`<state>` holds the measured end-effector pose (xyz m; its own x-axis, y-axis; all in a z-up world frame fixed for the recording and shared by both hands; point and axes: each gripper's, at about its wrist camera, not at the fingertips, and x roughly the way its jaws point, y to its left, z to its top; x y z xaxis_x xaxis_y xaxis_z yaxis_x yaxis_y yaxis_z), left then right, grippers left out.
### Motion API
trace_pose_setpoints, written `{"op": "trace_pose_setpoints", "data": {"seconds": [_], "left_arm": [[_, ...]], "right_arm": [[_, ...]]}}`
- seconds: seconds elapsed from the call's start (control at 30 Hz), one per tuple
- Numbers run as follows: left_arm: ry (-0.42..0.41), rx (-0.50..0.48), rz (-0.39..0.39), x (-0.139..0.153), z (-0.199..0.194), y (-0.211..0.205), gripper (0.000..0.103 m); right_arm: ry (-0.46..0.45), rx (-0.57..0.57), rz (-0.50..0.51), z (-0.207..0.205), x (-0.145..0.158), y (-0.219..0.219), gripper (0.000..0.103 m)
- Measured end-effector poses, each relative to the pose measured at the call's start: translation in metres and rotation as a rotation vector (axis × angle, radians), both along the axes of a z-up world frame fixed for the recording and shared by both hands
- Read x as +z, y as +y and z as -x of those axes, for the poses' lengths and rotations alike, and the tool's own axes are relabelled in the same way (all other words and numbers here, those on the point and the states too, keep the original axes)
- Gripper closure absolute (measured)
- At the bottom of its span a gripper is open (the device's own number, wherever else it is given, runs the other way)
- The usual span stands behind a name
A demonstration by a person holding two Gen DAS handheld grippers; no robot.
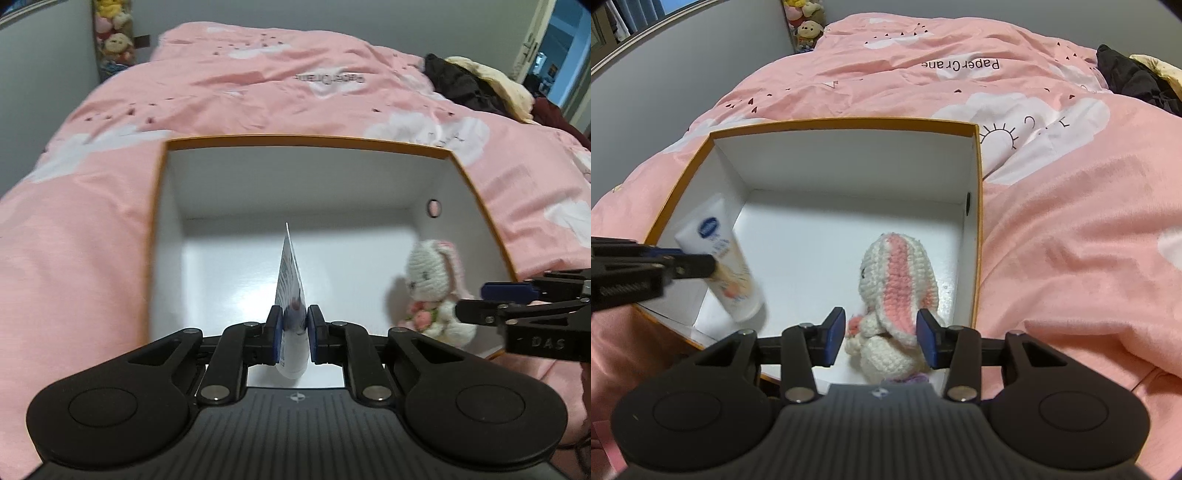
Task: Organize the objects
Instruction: 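Lower the bunny into the box with the right gripper while the left gripper lowers the bottle, then open both grippers and withdraw them from the box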
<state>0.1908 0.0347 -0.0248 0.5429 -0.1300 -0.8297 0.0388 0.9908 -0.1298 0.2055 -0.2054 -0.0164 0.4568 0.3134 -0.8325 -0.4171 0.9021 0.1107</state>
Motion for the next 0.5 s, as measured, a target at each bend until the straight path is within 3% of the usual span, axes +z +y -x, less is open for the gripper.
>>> {"op": "trace_pose_setpoints", "data": {"seconds": [0.23, 0.5], "left_arm": [[0.029, 0.051, -0.088, 0.0, 0.017, 0.024, 0.087], [0.043, 0.041, -0.189, -0.007, 0.029, 0.017, 0.087]], "right_arm": [[-0.001, 0.005, -0.006, 0.004, 0.001, 0.003, 0.057], [-0.005, 0.008, 0.005, 0.01, 0.001, 0.009, 0.057]]}}
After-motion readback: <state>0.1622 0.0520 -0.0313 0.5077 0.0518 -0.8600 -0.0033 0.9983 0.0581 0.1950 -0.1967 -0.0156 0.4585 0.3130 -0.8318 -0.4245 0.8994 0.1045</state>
